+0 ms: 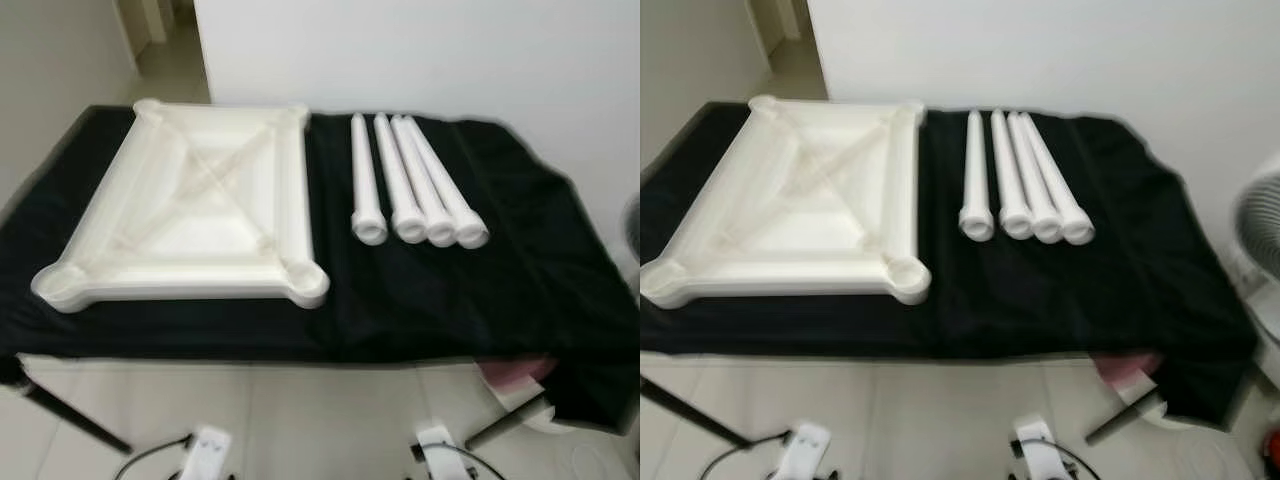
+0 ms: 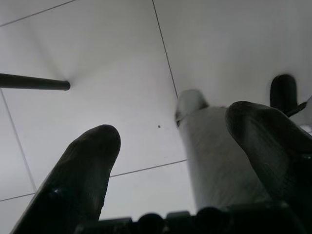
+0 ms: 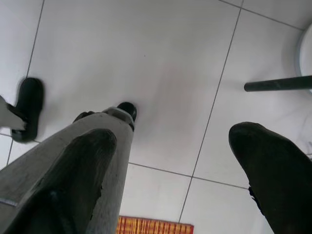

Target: Building children table

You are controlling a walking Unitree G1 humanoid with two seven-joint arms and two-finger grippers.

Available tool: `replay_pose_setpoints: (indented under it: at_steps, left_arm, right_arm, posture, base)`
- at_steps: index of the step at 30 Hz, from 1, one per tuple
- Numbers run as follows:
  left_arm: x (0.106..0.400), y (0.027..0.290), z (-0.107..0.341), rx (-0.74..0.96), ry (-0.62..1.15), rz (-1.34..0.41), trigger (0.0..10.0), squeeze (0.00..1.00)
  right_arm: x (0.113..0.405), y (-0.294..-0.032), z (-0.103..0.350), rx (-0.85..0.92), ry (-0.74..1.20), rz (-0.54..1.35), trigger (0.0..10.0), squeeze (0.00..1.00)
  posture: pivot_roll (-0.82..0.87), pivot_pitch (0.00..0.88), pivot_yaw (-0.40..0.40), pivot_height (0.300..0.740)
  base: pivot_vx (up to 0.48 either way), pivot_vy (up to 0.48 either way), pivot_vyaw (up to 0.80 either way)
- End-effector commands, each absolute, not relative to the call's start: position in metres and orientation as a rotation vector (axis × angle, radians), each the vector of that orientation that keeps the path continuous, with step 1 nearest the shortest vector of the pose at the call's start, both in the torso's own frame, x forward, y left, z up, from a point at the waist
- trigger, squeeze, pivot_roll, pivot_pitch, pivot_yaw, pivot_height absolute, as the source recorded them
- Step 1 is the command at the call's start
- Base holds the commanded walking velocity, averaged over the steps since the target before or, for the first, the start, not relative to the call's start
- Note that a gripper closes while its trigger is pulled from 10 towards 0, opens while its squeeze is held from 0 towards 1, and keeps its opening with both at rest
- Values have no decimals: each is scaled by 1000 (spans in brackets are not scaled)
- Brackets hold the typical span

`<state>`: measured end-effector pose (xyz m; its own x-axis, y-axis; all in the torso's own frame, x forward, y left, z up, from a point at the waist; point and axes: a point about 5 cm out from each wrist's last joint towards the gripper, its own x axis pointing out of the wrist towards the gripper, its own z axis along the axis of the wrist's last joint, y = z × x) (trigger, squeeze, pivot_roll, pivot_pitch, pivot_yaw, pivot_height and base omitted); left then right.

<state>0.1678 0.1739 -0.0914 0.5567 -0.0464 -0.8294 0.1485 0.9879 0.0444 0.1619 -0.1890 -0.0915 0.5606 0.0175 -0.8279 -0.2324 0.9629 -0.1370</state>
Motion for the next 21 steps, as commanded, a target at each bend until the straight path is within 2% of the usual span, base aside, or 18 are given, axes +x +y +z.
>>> replay_pose_setpoints:
  at_steps: [1, 14, 18, 21]
  left_arm:
    - [159, 175, -95, 126, 1006, -127, 10000, 0]
    - [165, 171, -93, 135, 984, -158, 10000, 0]
    - [167, 170, -92, 139, 975, -162, 10000, 0]
    - [168, 170, -92, 124, 971, -150, 10000, 0]
  right_arm:
    - [164, -188, -91, -248, 966, 154, 10000, 0]
    - [163, -188, -91, -249, 968, 151, 10000, 0]
    - [163, -188, -91, -251, 968, 151, 10000, 0]
    - [163, -188, -92, -255, 972, 148, 10000, 0]
  posture:
    - [14, 0, -35, 740]
    - [12, 0, -35, 740]
    - [13, 0, -36, 740]
    - [16, 0, -37, 740]
  base:
    - [0, 0, 0]
    - [0, 0, 0]
    - [0, -480, 0]
    - [0, 0, 0]
